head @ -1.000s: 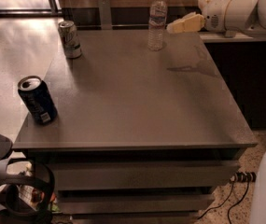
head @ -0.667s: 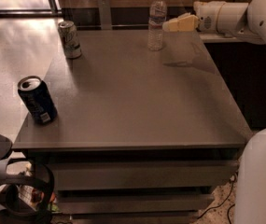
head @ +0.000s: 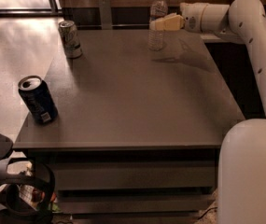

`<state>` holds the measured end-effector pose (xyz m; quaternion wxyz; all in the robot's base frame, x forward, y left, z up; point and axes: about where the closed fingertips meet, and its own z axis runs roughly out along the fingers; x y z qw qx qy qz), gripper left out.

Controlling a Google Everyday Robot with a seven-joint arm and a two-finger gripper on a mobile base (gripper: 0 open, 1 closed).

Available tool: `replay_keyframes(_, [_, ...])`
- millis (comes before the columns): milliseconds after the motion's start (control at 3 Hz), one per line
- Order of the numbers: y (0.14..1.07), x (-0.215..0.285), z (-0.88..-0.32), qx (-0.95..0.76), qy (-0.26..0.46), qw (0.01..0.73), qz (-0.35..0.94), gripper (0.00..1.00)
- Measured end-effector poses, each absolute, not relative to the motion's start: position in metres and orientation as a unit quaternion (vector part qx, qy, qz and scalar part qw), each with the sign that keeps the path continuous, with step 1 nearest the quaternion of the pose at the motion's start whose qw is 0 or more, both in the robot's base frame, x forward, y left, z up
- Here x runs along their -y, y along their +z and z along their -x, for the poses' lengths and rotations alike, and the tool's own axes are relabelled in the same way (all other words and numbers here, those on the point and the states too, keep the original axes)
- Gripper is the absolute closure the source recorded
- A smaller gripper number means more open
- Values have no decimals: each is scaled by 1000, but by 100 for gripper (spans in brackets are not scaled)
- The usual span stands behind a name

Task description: Move water bottle near pepsi can

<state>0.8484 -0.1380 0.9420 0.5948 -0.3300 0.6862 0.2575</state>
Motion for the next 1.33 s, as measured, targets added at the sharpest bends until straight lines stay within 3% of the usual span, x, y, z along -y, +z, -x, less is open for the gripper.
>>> replay_keyframes(333, [934, 122, -858, -685, 266, 593, 330, 0])
replay_keyframes(667, [923, 109, -868, -684, 277, 590, 327, 15])
replay_keyframes(1000, [921, 105, -869, -684, 279, 589, 329, 38])
replay_keyframes(1333, [919, 100, -869, -684, 281, 587, 330, 69])
